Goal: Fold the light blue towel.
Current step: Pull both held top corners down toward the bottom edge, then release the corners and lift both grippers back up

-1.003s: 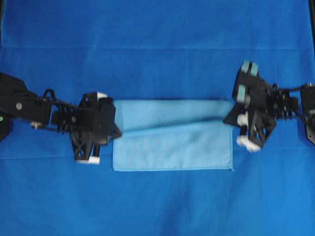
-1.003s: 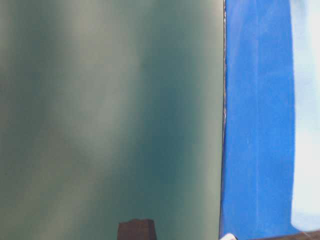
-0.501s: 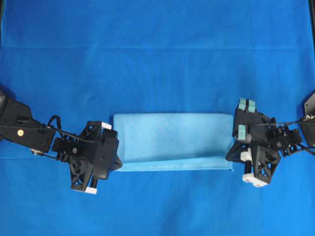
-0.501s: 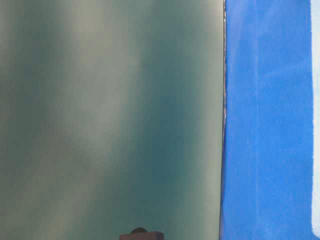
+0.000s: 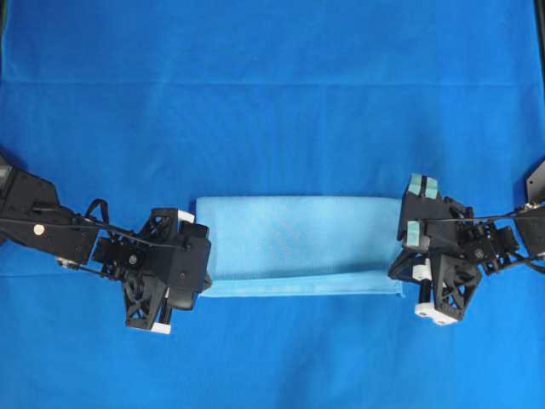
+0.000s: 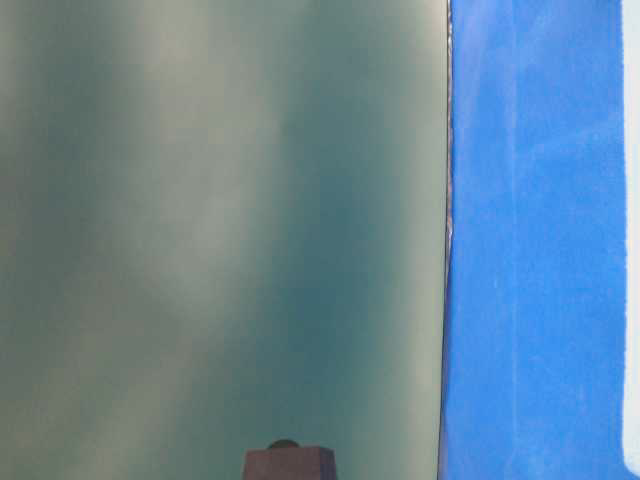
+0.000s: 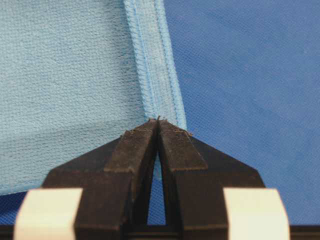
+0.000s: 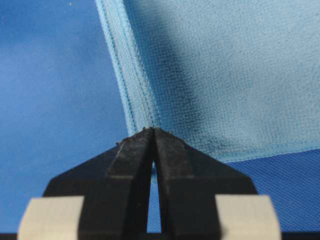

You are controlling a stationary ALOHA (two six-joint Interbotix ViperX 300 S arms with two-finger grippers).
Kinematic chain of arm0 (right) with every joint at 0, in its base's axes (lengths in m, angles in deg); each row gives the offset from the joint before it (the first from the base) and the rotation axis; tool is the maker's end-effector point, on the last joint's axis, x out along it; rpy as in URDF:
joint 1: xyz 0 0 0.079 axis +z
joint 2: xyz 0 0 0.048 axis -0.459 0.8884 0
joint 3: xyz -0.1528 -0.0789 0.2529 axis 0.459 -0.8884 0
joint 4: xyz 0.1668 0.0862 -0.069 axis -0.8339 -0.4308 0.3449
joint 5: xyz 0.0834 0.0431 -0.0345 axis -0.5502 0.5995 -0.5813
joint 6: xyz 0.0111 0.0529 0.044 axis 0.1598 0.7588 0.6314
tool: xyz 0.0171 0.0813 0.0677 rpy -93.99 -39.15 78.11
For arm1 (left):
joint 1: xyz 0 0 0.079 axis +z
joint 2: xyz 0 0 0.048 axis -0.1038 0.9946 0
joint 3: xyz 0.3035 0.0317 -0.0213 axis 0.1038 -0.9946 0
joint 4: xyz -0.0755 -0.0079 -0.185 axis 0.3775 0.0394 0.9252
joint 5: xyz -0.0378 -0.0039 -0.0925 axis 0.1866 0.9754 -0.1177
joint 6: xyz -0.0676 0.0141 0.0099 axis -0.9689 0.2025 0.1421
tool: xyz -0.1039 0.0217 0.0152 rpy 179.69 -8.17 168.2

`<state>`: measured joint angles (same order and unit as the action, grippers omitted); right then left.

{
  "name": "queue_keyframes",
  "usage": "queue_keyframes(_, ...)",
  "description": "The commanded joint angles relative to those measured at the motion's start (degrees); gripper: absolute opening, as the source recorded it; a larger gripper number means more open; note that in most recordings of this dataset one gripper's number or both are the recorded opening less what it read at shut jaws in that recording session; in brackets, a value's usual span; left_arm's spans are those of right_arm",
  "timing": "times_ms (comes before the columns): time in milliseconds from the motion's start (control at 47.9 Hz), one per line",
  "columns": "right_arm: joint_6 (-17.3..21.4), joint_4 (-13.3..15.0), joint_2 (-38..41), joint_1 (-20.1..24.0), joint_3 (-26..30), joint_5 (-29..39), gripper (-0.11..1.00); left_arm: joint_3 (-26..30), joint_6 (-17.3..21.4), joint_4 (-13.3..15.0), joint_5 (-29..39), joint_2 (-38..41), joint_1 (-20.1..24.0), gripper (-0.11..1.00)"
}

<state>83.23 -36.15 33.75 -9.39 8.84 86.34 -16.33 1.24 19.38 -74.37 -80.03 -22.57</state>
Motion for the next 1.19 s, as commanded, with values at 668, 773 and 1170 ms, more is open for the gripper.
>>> queue_keyframes(668, -0.18, 12.13, -5.45, -14.85, 1.05, 9.32, 0.56, -1.05, 8.09, 0.09, 0.44, -6.68, 12.92, 0.68)
queue_keyframes(773, -0.18, 14.15, -5.19, -17.31, 0.88, 9.32, 0.56, -1.58, 8.96, 0.00, 0.44, -6.24, 16.35, 0.69)
queue_keyframes(1170, -0.18, 14.77, 0.09, -20.13, -0.44, 5.80, 0.56, -1.93, 9.40, 0.00, -1.58, -1.32, 19.42, 0.68)
